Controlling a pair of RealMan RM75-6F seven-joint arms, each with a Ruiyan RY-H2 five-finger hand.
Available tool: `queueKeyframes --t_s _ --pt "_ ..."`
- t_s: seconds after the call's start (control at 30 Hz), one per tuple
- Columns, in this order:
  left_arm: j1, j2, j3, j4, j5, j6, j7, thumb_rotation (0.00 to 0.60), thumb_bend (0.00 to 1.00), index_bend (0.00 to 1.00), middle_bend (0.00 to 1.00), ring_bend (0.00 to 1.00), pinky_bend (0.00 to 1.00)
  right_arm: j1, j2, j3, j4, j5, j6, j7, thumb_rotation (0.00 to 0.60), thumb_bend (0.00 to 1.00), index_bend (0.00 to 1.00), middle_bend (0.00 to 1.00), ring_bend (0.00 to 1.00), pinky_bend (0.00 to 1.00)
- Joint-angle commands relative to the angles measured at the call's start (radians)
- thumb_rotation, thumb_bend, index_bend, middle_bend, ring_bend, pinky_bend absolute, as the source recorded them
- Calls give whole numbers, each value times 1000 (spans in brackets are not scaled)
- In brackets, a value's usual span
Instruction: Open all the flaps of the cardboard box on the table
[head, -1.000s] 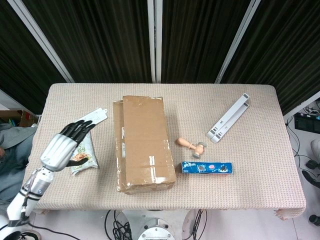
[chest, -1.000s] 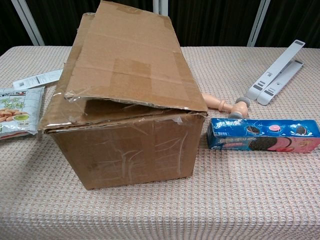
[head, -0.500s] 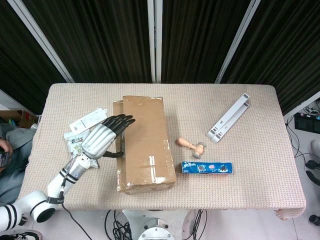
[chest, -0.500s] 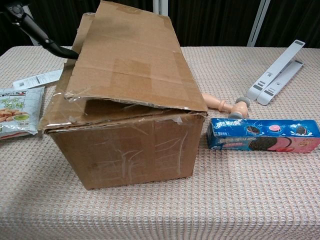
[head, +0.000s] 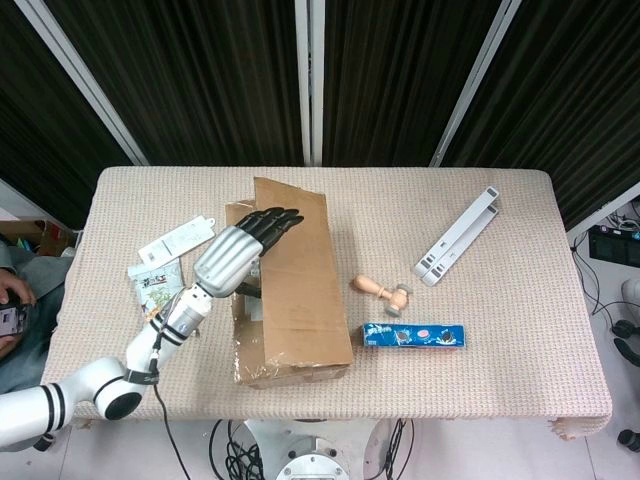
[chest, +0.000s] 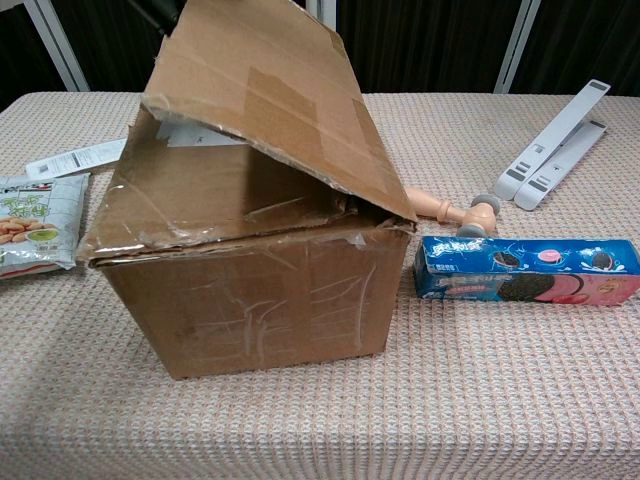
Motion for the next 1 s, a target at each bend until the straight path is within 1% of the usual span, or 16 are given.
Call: queueKeyframes --t_s 0.03,0.17,0.27,0.4,0.5,0.53,0.6,0.67,0.8,0.9,1.0 --pt "-43 -60 -54 23 -36 33 14 537 54 58 60 83 187 1 -3 2 6 -1 1 8 600 0 0 0 0 0" --pt "-95 -132 -100 53 -48 73 43 503 57 58 37 83 187 -1 -4 4 14 -1 4 22 600 0 0 0 0 0" --pt "-133 -198 -117 79 -47 105 56 500 58 58 29 83 186 -3 -6 6 22 3 4 32 600 0 0 0 0 0" --pt "-186 -290 -132 150 -25 151 64 508 57 55 14 76 184 -5 -8 5 31 4 2 44 600 0 0 0 0 0" --pt "-226 -349 -146 215 -20 172 64 533 57 46 0 66 180 -5 -7 4 37 3 -1 53 600 0 0 0 0 0" --pt "-233 -363 -148 225 -28 172 62 542 57 46 0 65 179 -6 -6 4 38 2 -2 55 600 0 0 0 0 0" --pt "-243 -391 -147 234 -53 170 60 542 57 45 0 65 179 -5 -6 4 41 3 -5 58 600 0 0 0 0 0" --pt "-249 -410 -137 245 -60 173 74 541 57 45 0 65 179 -4 -4 4 41 3 -10 62 600 0 0 0 0 0" --pt "-243 -400 -117 272 -39 196 106 554 56 44 0 65 179 0 -2 4 40 -6 -9 62 600 0 0 0 0 0" --pt "-208 -338 -104 232 -61 191 140 566 53 44 0 65 179 6 3 4 32 -15 -12 56 600 0 0 0 0 0" --pt "-146 -240 -70 166 -81 193 203 577 68 44 0 66 180 20 13 4 13 -37 -12 39 600 0 0 0 0 0"
